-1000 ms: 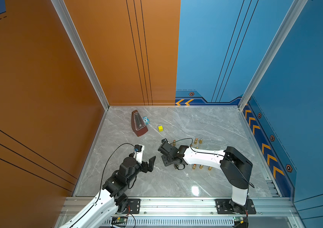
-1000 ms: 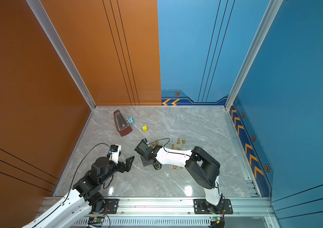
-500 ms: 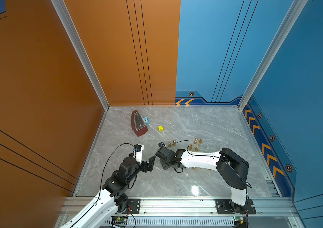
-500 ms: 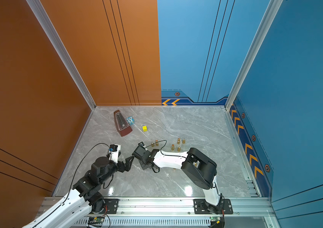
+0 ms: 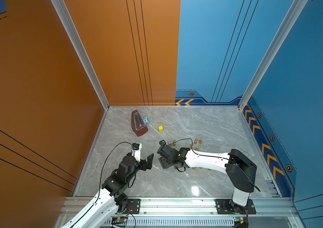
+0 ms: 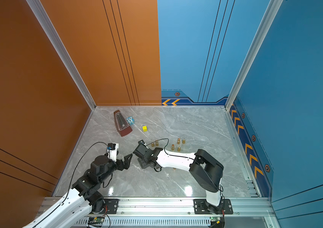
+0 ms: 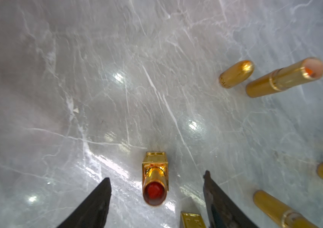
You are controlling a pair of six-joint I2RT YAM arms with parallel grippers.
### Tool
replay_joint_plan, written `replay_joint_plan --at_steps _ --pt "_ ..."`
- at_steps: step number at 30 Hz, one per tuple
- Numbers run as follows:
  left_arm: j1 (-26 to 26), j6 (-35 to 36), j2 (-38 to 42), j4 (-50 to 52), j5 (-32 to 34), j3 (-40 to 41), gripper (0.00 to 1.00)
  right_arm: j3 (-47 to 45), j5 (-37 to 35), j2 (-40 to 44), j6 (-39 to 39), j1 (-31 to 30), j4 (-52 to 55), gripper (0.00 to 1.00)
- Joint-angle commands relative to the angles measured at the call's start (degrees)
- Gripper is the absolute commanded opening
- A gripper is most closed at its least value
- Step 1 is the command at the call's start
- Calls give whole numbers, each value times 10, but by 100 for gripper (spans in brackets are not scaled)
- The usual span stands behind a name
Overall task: Open the lipstick cap
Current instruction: Place the lipstick at the center of the board, then reset both arms
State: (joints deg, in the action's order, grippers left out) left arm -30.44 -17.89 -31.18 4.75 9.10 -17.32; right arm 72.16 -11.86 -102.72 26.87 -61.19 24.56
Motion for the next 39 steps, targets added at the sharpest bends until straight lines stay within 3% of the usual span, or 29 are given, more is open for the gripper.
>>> replay_joint_plan --at_steps 1,6,10,13,15,17,21,27,33,37,39 --pt "16 -14 -8 26 56 -42 99 20 -22 91 -6 20 56 85" --pt "73 -35 -79 24 144 -84 99 12 -88 195 -37 91 82 100" --pt "187 -39 -184 -30 112 -112 99 -28 -135 261 -64 220 66 100" --pt "232 -14 -265 -83 145 -114 99 -94 -188 293 -102 314 -4 100" --pt "251 0 -311 -158 155 -96 99 -135 -201 298 -111 374 -44 100" --pt "279 18 -331 -168 124 -105 99 -177 -220 299 -124 425 -98 100" --pt "304 74 -329 -235 136 -71 99 -254 -238 291 -144 500 -206 100" --pt "326 95 -464 -340 96 -83 99 -336 -167 233 -152 603 -355 100" --pt "299 141 -520 -427 57 -82 99 -369 -71 156 -159 616 -478 100" --pt "262 194 -571 -570 46 -36 99 -397 -80 156 -231 561 -540 100" --pt "263 189 -574 -573 51 -38 99 -424 -83 166 -241 553 -582 100"
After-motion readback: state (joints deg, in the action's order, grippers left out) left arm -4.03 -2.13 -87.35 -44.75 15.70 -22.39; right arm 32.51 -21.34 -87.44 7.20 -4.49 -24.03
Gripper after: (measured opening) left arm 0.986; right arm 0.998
